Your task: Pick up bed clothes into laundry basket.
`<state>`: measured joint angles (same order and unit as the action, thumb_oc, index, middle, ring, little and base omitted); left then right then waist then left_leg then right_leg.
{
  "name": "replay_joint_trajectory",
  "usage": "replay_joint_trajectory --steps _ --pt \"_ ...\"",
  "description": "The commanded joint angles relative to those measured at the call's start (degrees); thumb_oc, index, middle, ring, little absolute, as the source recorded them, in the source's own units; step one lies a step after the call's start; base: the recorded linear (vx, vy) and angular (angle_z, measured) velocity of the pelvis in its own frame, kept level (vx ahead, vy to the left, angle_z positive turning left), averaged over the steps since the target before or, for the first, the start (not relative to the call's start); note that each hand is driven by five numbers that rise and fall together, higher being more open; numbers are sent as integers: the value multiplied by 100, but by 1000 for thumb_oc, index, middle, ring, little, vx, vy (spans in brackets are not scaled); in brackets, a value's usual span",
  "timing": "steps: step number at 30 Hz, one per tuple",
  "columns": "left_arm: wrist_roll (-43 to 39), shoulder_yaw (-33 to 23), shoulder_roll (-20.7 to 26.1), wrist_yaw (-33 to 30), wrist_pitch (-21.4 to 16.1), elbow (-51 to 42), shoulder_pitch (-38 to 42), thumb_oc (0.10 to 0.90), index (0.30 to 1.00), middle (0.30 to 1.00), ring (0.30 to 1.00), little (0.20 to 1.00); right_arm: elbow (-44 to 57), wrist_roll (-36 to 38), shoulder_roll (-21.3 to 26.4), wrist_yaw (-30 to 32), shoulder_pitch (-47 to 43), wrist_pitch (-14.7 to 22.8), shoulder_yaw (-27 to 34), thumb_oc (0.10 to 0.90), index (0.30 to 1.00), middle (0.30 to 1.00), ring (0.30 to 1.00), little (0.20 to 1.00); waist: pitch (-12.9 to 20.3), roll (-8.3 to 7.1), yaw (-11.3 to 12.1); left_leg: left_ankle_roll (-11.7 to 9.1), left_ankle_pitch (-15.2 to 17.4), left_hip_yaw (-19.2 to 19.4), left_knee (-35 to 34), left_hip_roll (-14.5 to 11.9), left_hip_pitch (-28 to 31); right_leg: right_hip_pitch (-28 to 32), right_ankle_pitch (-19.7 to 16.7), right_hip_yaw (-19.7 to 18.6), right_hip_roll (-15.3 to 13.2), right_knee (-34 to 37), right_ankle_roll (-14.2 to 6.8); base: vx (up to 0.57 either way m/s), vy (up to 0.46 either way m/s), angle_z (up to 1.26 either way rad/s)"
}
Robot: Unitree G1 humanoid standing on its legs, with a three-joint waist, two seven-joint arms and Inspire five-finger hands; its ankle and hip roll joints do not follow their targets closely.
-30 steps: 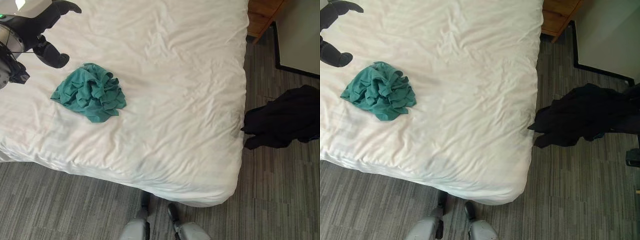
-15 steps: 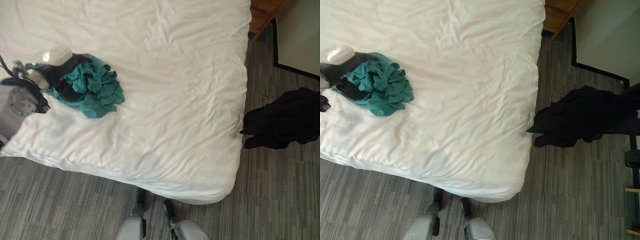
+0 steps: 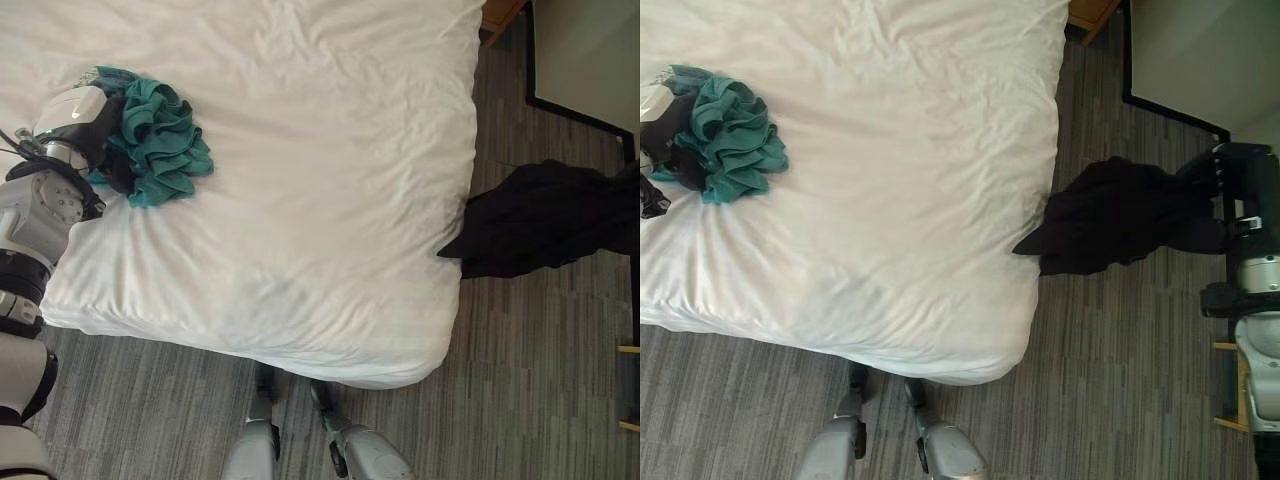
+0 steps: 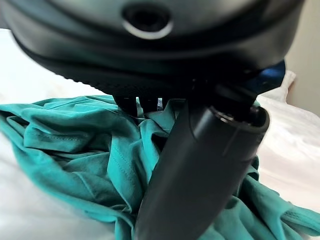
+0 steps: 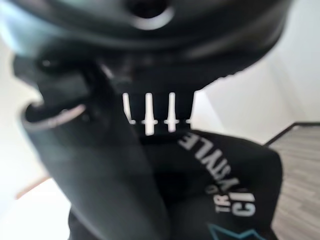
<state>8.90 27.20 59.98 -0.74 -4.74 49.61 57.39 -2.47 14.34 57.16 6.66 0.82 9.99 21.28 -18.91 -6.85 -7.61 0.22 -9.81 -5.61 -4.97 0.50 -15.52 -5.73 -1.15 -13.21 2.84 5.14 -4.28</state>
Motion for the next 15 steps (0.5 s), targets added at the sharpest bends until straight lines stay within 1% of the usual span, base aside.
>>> replay_joint_trajectory --steps 1,3,5,9,10,11,12,13,14,15 --pt "-1356 -738 -7 -281 -127 66 -56 400 300 300 300 300 25 277 182 486 -243 398 1259 400 300 300 300 300 329 -11 23 -54 678 175 -3 -44 471 -248 -316 -76 -198 -40 -250 40 34 -23" --pt "-2039 -1135 80 -353 -310 -213 -245 400 300 300 300 300 -105 338 120 489 -228 379 1299 400 300 300 300 300 394 64 86 -52 708 165 -3 -19 553 -180 -263 -58 -215 -47 -236 43 31 -16" --pt "-2935 -1629 214 -467 -542 -732 -598 400 300 300 300 300 -354 413 85 521 -250 345 1263 400 300 300 300 300 473 156 141 -51 738 146 -3 4 666 -76 -211 -16 -233 -58 -225 38 14 -9" --pt "-3794 -2167 439 -651 -972 -1805 -1089 400 300 300 300 300 -763 371 89 574 -397 250 1075 400 300 300 300 300 676 327 247 -58 766 101 -3 65 839 110 -145 79 -288 -103 -209 41 15 1" --pt "-3804 -2260 446 -653 -965 -1860 -1203 400 300 300 300 300 -761 366 104 576 -420 246 1036 400 300 300 300 300 676 337 216 -57 769 98 -3 67 854 127 -139 83 -290 -102 -209 0 0 0" --pt "-4141 -2618 409 -683 -1200 -2466 -1578 400 300 300 300 300 -784 267 54 587 -425 235 1036 400 300 300 300 300 782 403 273 -58 785 73 -3 99 945 229 -106 127 -324 -119 -204 40 24 6" --pt "-4366 -2844 256 -740 -1381 -2869 -1790 400 300 300 300 300 -788 204 -61 619 -417 250 1074 400 300 300 300 300 839 407 335 -50 801 43 -3 116 982 265 -88 151 -333 -133 -200 17 28 9" --pt "-4454 -3137 73 -707 -1407 -3167 -2207 400 300 300 300 300 -727 148 -127 633 -410 268 1064 400 300 300 300 300 898 454 338 -51 750 43 -3 129 1015 284 -112 170 -336 -168 -200 50 19 12" --pt "-4698 -3547 -308 -668 -1559 -3731 -2672 400 300 300 300 300 -629 101 -248 676 -445 293 1038 400 300 300 300 300 999 496 353 -37 833 21 -3 144 1103 360 -31 203 -352 -179 -193 15 12 11" --pt "-4719 -3667 -467 -608 -1559 -3855 -2897 400 300 300 300 300 -592 67 -313 657 -467 316 1025 400 300 300 300 300 1048 512 371 -38 788 15 -3 154 1126 377 -58 204 -349 -204 -189 57 14 10"
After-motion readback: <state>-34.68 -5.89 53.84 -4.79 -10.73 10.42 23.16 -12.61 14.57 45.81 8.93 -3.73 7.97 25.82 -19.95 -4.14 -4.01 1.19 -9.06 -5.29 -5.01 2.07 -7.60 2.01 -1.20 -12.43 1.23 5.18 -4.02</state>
